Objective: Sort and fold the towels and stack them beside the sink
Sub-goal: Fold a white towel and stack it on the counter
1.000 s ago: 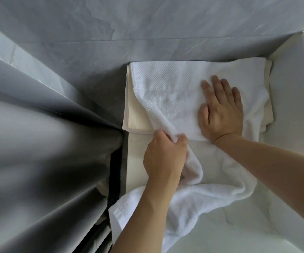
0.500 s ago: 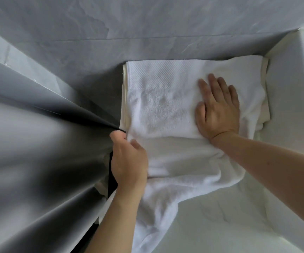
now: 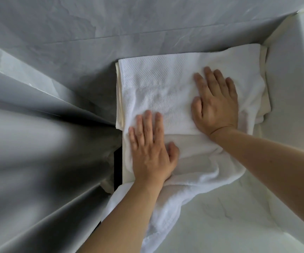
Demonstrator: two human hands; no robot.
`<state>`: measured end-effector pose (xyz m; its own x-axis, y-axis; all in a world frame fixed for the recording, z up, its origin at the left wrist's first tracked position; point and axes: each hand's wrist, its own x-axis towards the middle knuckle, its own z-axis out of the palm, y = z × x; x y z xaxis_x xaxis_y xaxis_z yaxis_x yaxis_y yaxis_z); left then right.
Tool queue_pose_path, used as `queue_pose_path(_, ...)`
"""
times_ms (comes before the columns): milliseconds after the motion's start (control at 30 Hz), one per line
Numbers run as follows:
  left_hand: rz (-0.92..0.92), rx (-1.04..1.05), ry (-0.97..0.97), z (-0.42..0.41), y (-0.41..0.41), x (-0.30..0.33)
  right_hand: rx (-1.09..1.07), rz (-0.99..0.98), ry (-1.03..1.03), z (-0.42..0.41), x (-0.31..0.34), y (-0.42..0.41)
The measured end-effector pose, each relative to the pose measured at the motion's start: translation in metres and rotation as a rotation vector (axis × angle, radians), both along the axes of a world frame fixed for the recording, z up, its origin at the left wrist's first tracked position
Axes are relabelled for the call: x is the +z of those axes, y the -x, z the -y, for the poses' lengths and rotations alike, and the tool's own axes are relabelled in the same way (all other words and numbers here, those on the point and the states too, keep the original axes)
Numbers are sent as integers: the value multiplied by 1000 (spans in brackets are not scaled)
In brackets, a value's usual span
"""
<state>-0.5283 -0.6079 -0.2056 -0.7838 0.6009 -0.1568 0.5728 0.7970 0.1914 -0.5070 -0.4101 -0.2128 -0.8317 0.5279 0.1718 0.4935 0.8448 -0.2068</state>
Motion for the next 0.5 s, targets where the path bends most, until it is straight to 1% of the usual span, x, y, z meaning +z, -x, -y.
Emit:
queue_pose_path(233,-82,-19,71,-3,-2,-8,4,8,19,-1,-1,0)
queue_pose_path(333,-77,4,99,-5,-1,-9,37,-18,63,1,2,-2)
queue_pose_path(433,-83,11,116,-6,-1,-10,28,-176,146,5,17,-23)
queue_pose_path(500,-84,10,120,-6,0,-11,-104,-316,239,18,32,-50)
